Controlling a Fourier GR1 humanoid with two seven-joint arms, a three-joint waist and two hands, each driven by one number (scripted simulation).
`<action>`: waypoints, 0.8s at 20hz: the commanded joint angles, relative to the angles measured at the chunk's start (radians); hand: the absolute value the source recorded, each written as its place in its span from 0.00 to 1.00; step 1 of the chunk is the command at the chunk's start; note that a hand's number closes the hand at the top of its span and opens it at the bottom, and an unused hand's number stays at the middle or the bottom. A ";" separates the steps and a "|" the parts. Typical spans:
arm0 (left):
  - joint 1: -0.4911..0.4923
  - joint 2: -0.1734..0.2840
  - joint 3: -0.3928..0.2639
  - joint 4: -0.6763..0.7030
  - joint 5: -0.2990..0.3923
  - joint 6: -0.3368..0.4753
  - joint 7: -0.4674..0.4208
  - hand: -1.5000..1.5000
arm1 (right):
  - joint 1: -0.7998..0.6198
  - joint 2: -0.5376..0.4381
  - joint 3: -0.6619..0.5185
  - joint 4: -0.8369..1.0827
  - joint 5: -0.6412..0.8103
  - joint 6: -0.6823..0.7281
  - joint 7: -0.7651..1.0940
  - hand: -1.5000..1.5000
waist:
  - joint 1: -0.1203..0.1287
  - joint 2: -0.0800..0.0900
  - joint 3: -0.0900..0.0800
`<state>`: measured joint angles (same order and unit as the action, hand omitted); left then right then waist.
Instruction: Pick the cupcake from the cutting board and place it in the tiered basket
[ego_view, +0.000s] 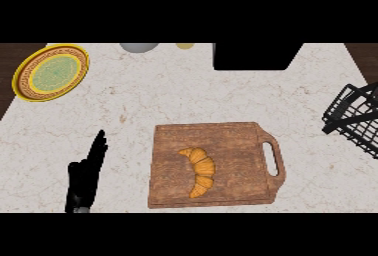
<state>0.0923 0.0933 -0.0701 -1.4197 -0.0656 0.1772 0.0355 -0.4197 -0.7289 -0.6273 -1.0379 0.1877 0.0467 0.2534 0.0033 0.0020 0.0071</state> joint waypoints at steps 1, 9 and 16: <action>-0.003 -0.002 0.021 0.044 0.009 -0.002 -0.052 0.50 | -0.039 0.063 -0.070 -0.019 -0.083 -0.070 -0.037 0.00 | -0.003 -0.002 -0.007; -0.014 -0.013 0.014 0.026 -0.005 0.020 0.002 0.50 | 0.047 -0.127 -0.278 0.010 -0.066 -0.210 -0.028 0.00 | -0.021 -0.004 -0.007; 0.031 -0.003 0.035 0.021 0.005 0.020 -0.025 0.50 | 0.299 -0.273 -0.585 0.069 -0.245 -0.002 -0.027 0.00 | -0.046 -0.008 -0.006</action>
<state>0.1256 0.0827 -0.0540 -1.4174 -0.0700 0.2004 0.0192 -0.2308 -0.9237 -1.0648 -1.0240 0.0246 -0.0526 0.2420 -0.0316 -0.0052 0.0013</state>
